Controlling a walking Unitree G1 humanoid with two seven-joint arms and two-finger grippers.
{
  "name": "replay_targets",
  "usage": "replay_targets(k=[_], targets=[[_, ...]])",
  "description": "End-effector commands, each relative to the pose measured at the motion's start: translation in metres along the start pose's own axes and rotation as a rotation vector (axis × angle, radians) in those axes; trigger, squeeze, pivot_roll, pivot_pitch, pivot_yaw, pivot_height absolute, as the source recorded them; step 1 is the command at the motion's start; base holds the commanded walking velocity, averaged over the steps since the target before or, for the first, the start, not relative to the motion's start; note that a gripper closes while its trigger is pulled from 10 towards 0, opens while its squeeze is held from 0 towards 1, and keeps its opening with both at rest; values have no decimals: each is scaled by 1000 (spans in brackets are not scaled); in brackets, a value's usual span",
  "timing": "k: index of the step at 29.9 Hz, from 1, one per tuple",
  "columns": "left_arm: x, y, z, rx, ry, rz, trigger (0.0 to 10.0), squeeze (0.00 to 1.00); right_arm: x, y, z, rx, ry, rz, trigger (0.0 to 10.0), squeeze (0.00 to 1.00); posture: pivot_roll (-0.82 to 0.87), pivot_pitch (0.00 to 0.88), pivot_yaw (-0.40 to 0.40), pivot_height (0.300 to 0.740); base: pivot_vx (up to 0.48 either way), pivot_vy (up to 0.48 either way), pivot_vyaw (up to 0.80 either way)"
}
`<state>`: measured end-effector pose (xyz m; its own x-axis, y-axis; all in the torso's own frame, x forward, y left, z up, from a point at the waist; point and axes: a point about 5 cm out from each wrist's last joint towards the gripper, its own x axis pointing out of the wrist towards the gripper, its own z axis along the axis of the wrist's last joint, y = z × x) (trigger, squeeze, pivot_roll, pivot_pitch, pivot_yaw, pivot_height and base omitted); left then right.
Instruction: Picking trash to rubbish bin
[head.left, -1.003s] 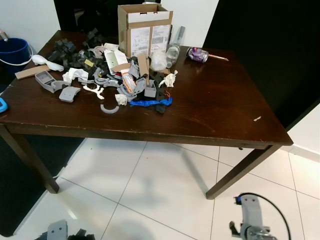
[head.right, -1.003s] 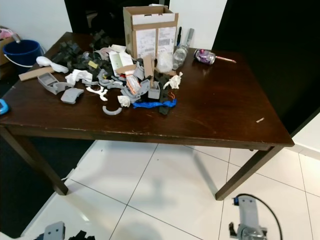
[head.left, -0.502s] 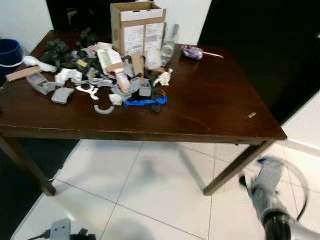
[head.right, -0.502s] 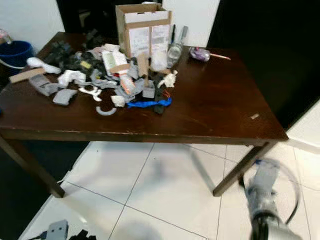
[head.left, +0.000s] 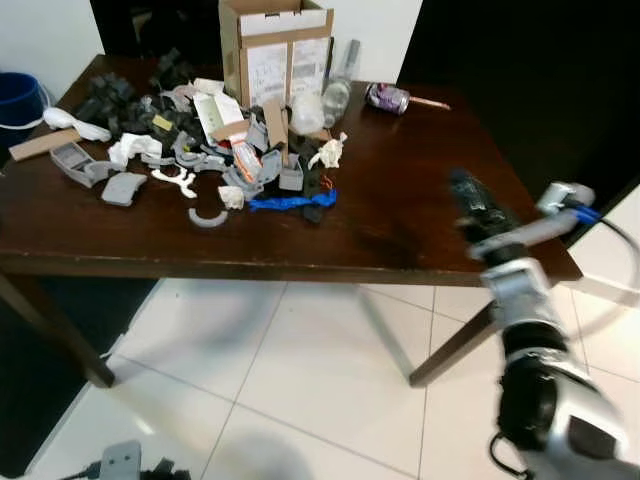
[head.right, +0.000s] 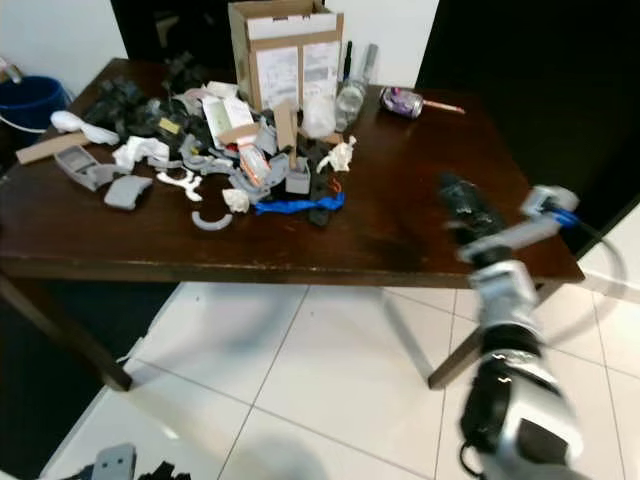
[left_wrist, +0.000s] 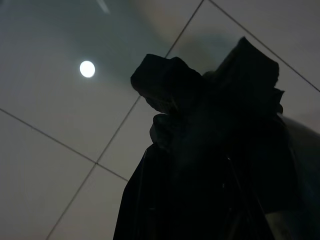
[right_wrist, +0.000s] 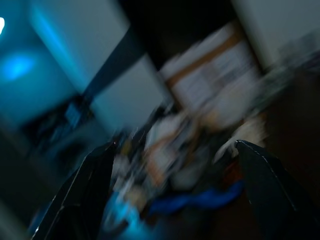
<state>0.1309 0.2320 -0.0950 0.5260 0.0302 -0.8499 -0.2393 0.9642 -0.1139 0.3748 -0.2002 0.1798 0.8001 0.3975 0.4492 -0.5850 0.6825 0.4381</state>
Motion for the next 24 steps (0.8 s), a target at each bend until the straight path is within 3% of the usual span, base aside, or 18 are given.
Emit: replay_targets(k=[1,3,10,15,17,21,24], targets=[[-1,-12,-21,-4,72,-30,10000,0,7,11,-17,-62,105,56,10000,0,170,119,-86,740,0,0,0],[0,-15,-21,-1,72,-37,10000,0,17,28,-43,-131,214,122,10000,0,178,121,-91,740,0,0,394],[1,-22,-22,-1,70,-52,10000,0,27,53,-66,-148,283,217,10000,0,194,122,-101,740,0,0,779],[0,-22,-25,-8,76,-52,10000,0,31,55,-67,-203,302,210,10000,0,193,121,-103,740,0,0,751],[0,-22,-27,-8,80,-51,10000,0,31,54,-71,-283,349,174,10000,0,191,122,-103,740,0,0,753],[0,-23,-28,-9,83,-51,10000,0,31,51,-75,-352,376,109,10000,0,192,124,-103,740,0,0,755],[0,-23,-28,-9,83,-51,10000,0,31,50,-75,-362,379,87,10000,0,192,124,-103,740,0,0,752]])
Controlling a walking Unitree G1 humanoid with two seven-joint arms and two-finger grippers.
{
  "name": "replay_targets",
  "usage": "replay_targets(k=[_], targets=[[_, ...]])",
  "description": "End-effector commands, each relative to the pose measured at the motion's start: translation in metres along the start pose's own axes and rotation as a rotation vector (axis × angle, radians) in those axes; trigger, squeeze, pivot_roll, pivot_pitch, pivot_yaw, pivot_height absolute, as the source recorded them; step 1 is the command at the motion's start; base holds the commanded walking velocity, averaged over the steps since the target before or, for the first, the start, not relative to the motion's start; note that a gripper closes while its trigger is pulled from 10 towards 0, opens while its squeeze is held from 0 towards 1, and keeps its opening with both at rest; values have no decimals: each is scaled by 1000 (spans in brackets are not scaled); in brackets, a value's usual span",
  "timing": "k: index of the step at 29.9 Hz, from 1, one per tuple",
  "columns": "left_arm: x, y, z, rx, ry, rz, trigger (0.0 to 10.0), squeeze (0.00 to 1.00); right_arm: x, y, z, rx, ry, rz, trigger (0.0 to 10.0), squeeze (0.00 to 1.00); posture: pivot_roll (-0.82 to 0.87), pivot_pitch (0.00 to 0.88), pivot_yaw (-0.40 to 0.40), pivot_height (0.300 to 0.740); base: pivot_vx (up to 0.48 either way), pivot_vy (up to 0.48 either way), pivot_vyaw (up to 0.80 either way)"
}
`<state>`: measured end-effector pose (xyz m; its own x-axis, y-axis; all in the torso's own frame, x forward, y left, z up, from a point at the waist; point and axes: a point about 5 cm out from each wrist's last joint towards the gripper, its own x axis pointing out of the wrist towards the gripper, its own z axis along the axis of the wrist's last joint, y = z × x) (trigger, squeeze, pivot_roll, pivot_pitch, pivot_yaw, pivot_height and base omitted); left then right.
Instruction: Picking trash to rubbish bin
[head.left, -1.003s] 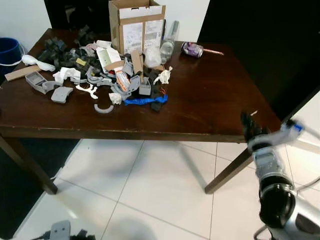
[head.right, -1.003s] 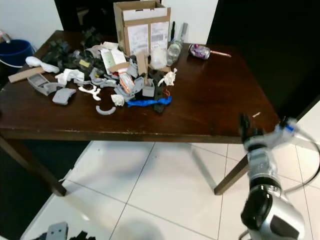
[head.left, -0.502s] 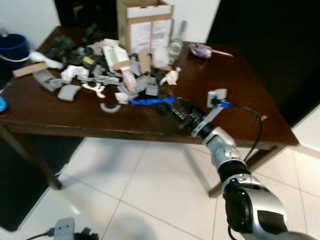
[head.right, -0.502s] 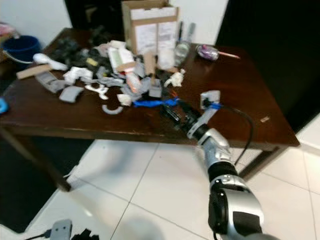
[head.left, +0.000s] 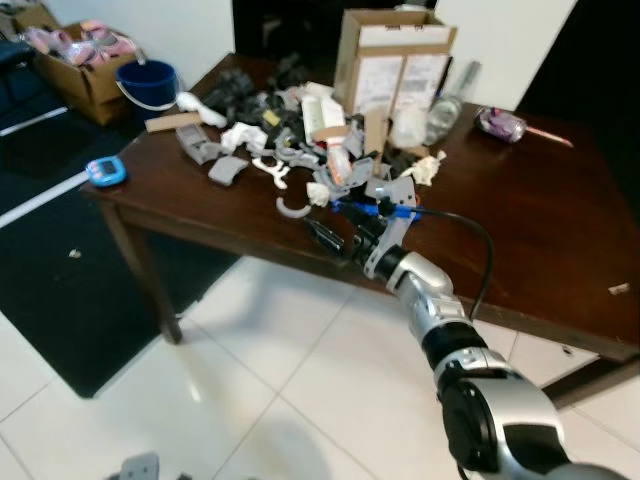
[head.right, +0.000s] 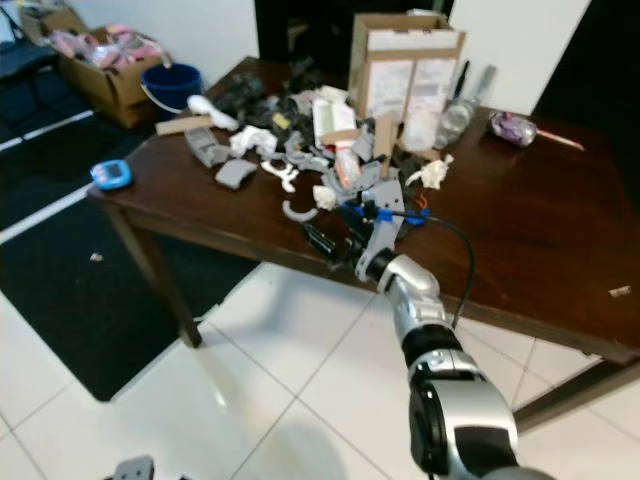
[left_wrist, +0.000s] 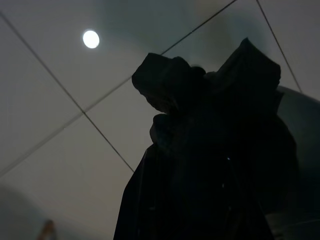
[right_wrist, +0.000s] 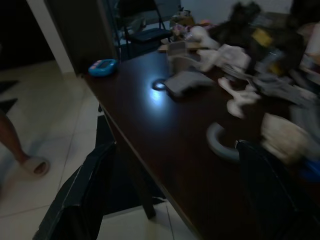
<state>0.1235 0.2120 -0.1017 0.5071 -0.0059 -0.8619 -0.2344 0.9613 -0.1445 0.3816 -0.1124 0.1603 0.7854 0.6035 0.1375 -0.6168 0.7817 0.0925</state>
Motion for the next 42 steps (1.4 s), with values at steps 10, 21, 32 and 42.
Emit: replay_targets(k=[10,21,32,42], targets=[[0,-9,-12,9,46,-39,10000,0,-4,-12,-10,-78,84,-222,10000,0,187,124,-105,740,0,0,196],[0,-11,-13,6,43,-54,10000,0,-3,-9,-19,-161,154,-274,10000,0,189,118,-111,740,297,0,0],[0,-13,-14,5,48,-64,10000,0,-2,-8,-21,-179,171,-281,10000,0,186,117,-113,740,380,0,0],[0,-13,-15,3,52,-64,10000,0,-2,-9,-18,-201,166,-303,10000,0,183,121,-108,740,382,0,0]])
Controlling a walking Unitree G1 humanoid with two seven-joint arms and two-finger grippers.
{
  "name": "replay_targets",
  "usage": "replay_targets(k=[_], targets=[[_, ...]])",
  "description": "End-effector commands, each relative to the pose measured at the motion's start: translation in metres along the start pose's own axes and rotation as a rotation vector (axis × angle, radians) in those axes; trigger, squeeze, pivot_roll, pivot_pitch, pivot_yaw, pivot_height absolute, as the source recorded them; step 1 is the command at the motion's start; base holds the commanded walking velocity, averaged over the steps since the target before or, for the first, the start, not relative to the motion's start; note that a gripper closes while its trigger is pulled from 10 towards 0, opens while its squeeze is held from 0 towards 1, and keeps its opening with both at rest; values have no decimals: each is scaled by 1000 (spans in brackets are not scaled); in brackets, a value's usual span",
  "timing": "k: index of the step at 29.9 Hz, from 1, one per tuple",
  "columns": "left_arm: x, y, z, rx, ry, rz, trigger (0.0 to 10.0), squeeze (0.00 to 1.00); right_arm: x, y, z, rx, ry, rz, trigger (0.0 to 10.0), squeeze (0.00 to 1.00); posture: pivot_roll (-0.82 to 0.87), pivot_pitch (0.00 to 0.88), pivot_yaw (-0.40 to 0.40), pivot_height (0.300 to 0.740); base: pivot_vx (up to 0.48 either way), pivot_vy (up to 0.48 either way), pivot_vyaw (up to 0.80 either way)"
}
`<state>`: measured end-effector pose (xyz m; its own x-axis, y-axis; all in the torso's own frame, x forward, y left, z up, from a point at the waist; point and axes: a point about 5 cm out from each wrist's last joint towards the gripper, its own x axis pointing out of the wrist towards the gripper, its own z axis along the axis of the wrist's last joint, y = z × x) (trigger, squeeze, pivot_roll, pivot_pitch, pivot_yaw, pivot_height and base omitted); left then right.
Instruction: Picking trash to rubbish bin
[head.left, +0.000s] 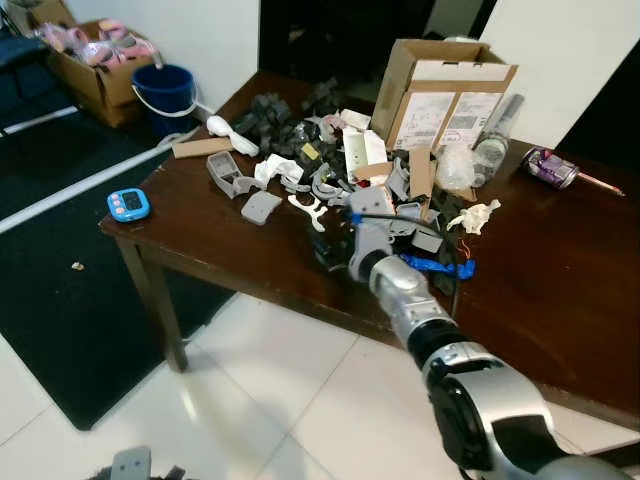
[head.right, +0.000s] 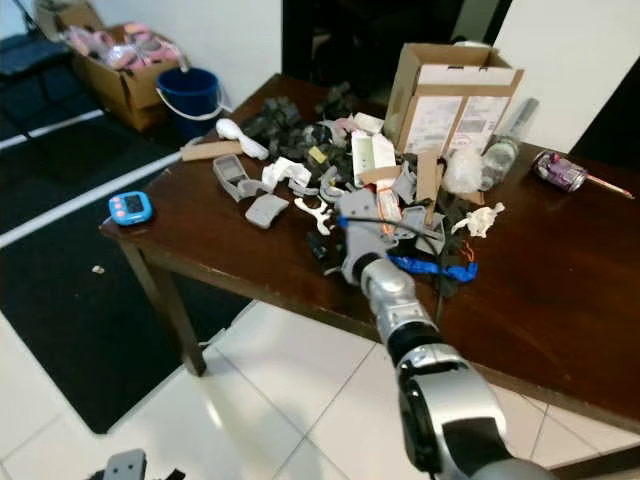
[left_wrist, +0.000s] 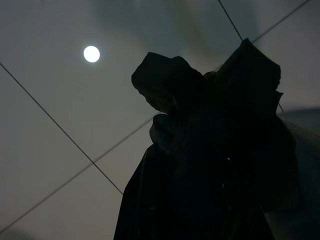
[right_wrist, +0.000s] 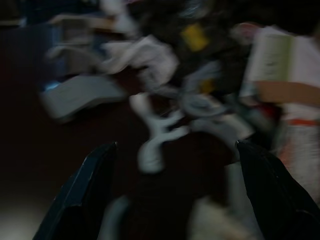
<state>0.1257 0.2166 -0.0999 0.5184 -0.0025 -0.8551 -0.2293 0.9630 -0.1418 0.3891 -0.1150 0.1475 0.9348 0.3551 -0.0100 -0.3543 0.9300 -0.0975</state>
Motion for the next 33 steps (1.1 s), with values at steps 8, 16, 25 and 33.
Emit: replay_targets(k=[8,16,25,33], targets=[[1,-15,-15,9,51,-57,10000,0,-3,-5,-3,-2,4,-30,10000,0,182,122,-105,740,40,0,0],[1,-15,-13,-1,40,-55,10000,0,0,-6,4,-21,-18,-52,10000,0,182,123,-107,740,0,-401,0],[1,-17,-12,-25,19,-58,10000,0,-2,-36,10,-43,34,-242,10000,0,185,128,-112,740,0,-90,0],[0,-19,-17,-38,24,-62,10000,0,-15,-73,7,-77,138,-404,10000,0,188,137,-119,740,0,0,0]])
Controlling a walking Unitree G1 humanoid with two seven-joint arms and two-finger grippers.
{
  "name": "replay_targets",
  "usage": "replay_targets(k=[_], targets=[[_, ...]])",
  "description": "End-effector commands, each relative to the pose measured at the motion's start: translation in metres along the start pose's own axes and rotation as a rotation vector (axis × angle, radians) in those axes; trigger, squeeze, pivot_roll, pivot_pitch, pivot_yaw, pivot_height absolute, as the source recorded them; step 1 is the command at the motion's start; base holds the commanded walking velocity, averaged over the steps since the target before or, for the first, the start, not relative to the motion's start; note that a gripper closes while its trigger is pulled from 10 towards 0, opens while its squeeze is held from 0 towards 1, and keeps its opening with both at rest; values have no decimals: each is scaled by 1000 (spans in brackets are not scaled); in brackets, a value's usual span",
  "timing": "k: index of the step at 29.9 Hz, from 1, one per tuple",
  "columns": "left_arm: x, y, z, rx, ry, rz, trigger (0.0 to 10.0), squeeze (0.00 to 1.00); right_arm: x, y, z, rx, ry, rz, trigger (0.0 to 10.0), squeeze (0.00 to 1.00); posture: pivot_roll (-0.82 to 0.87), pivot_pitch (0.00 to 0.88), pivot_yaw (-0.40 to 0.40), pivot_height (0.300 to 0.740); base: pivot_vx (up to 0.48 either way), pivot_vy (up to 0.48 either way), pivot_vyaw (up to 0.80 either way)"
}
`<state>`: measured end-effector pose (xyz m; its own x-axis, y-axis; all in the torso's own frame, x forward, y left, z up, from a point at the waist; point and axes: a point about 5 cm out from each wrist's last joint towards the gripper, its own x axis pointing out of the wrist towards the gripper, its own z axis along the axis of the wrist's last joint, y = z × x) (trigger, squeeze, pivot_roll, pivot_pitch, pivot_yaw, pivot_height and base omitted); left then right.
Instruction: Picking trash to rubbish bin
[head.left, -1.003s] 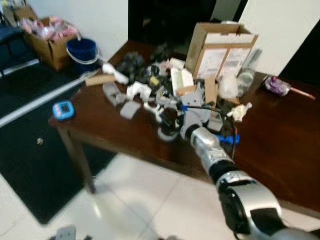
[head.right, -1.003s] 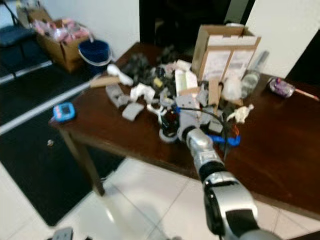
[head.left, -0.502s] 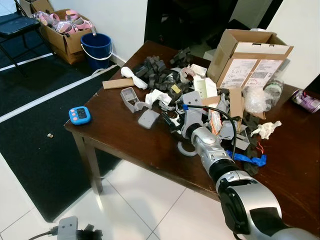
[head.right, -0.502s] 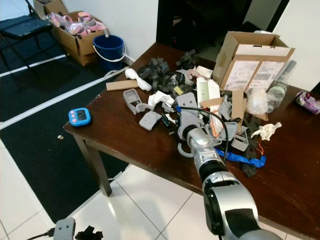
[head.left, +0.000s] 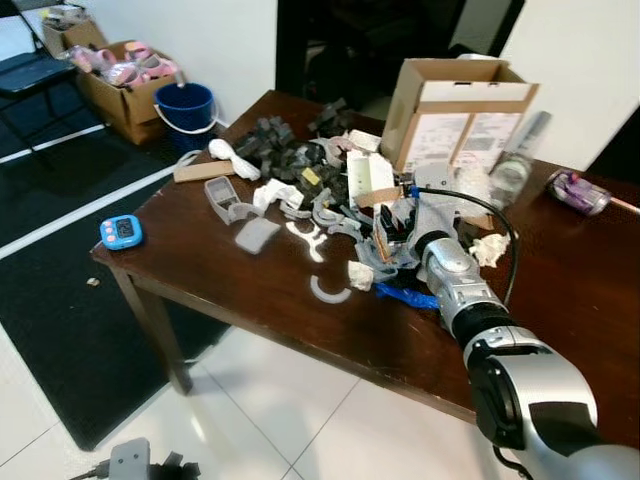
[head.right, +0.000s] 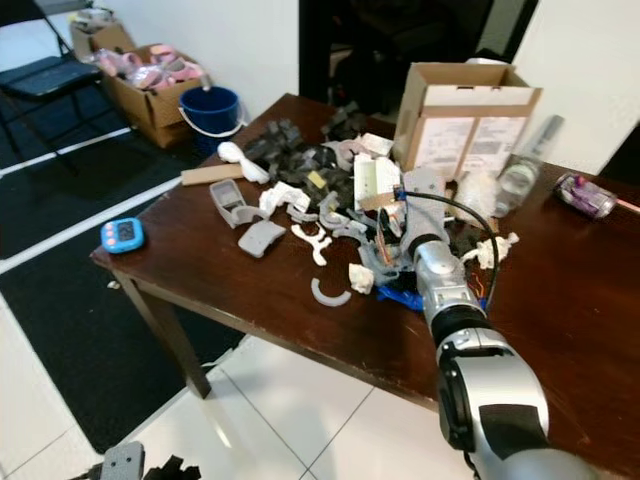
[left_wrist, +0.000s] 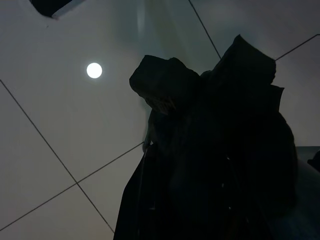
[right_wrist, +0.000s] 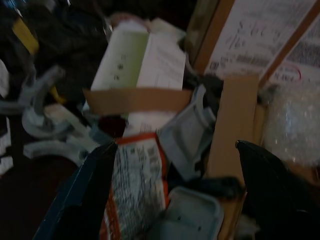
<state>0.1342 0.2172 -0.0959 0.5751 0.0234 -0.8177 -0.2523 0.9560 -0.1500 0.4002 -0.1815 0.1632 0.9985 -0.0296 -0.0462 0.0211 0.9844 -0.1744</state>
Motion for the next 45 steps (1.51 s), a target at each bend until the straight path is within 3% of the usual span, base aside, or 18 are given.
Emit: replay_targets(k=[1,6,12,15,19,22,31,37,41,42,43,45], targets=[[-3,-16,-27,-16,98,-66,10000,0,1,-7,-4,-27,68,-21,10000,0,187,138,-120,740,0,0,0],[-3,-16,-29,-15,103,-65,10000,0,-1,-5,-15,-26,175,9,10000,0,186,139,-120,740,0,0,0],[-4,-17,-32,0,113,-69,10000,0,-2,5,-24,78,244,1,10000,0,183,148,-127,740,0,0,0],[-4,-19,-34,7,116,-78,10000,0,-1,-2,-19,225,200,-62,10000,0,183,151,-133,740,0,0,0],[-4,-20,-35,10,119,-82,10000,0,-1,-9,-19,270,194,-92,10000,0,183,156,-137,740,0,0,0],[-5,-22,-37,11,124,-87,10000,0,-2,-27,-15,358,151,-145,10000,0,182,156,-139,740,0,0,0],[-6,-23,-40,13,132,-92,10000,0,-10,-56,-28,338,200,-238,10000,0,176,155,-130,740,0,0,0],[-5,-23,-38,18,130,-97,10000,0,-14,-58,-40,369,259,-233,10000,0,164,158,-123,740,0,0,0],[-5,-23,-37,23,131,-102,10000,0,-18,-57,-50,483,313,-226,10000,0,161,157,-121,740,0,0,0],[-5,-23,-37,24,132,-104,10000,0,-19,-56,-53,566,325,-214,10000,0,160,157,-119,740,0,0,0],[-5,-23,-37,24,132,-104,10000,0,-19,-56,-53,566,325,-214,10000,0,160,157,-119,740,0,0,0],[-5,-24,-38,28,135,-108,10000,0,-19,-59,-50,673,292,-202,10000,0,160,157,-119,740,0,0,0]])
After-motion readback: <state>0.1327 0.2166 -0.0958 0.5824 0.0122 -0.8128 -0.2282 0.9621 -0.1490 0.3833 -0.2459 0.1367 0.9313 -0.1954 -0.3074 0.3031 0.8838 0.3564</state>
